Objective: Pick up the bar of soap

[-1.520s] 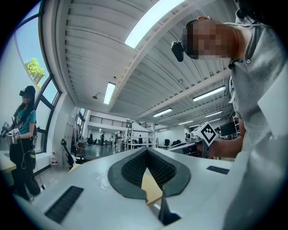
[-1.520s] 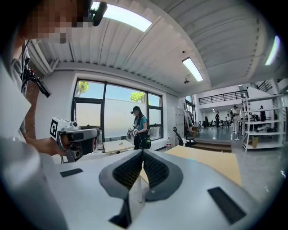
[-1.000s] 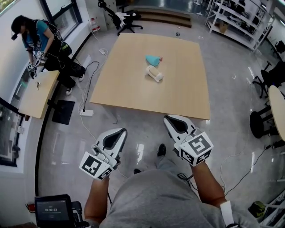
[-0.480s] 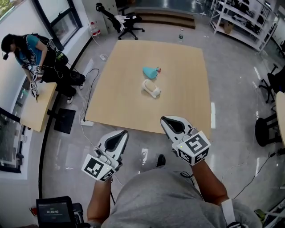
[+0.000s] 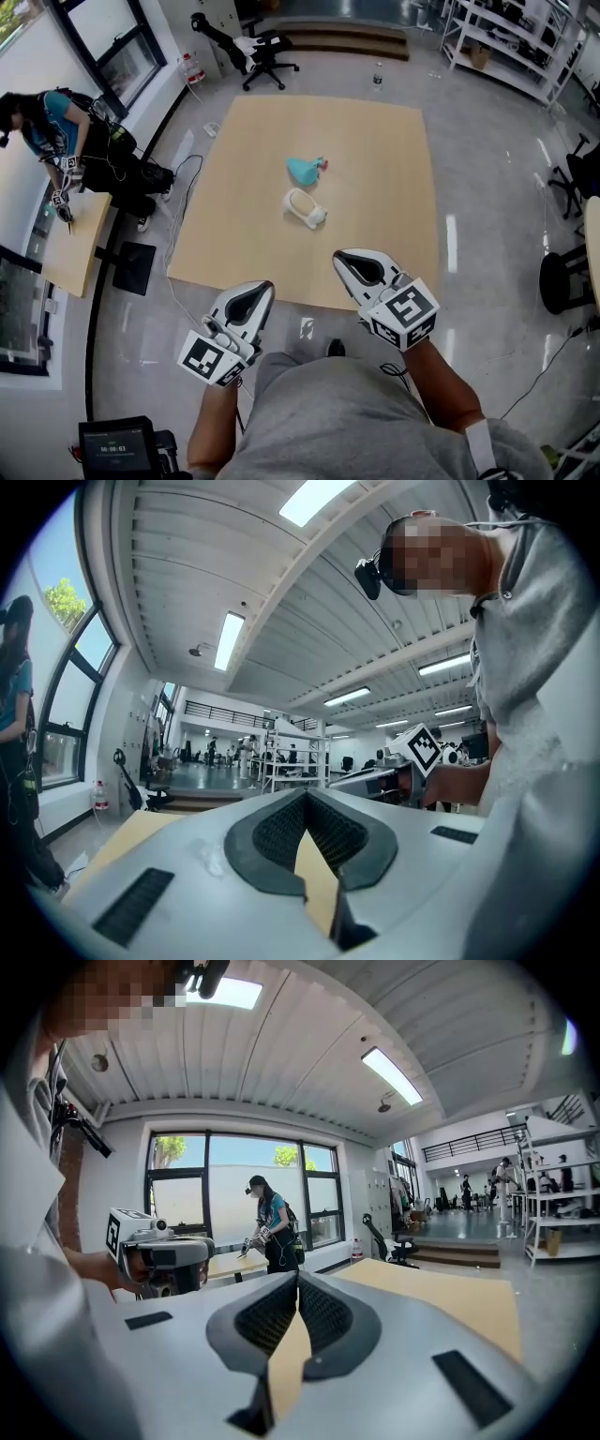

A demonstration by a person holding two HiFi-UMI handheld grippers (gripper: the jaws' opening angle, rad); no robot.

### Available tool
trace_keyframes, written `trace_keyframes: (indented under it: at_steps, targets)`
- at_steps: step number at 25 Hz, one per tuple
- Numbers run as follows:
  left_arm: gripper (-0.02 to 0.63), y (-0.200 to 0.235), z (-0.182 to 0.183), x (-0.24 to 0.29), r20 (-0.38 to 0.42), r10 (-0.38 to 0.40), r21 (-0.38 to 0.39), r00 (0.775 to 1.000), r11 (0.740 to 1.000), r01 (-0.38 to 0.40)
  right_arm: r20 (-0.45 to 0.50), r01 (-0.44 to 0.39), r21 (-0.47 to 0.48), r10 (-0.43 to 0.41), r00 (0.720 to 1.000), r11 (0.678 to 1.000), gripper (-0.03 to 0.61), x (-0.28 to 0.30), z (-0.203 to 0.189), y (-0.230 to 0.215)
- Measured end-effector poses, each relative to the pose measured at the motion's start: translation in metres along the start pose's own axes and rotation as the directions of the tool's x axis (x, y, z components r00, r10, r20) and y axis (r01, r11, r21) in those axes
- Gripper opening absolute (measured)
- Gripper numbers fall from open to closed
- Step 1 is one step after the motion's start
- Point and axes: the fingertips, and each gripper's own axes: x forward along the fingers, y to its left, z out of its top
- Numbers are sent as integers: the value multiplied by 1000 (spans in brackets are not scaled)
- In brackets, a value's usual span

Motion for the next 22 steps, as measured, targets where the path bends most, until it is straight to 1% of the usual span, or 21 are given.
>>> trace_keyframes:
  at_steps: [5, 9, 15, 20, 22]
  targets:
    - [5, 26, -12, 14, -4, -23, -26, 1000, 999, 23, -22, 25, 14, -25, 999, 1000, 8, 19, -6, -15]
    - [5, 48, -13, 26, -1, -68, -33, 998, 997, 68, -25, 67, 19, -66, 997, 998, 8, 33, 3, -24]
    - [5, 90, -4, 31, 30, -106, -34, 994, 994, 107, -30, 124, 5, -124, 992, 992, 8, 59, 16, -29]
    - [5, 138, -7, 35, 15, -149, -59, 989, 987, 150, -41, 159, 19, -158, 987, 987, 8, 101, 28, -31]
    - [5, 151, -6, 35, 14, -171, -64, 985, 983, 171, -45, 179, 24, -178, 983, 984, 8, 112, 30, -33]
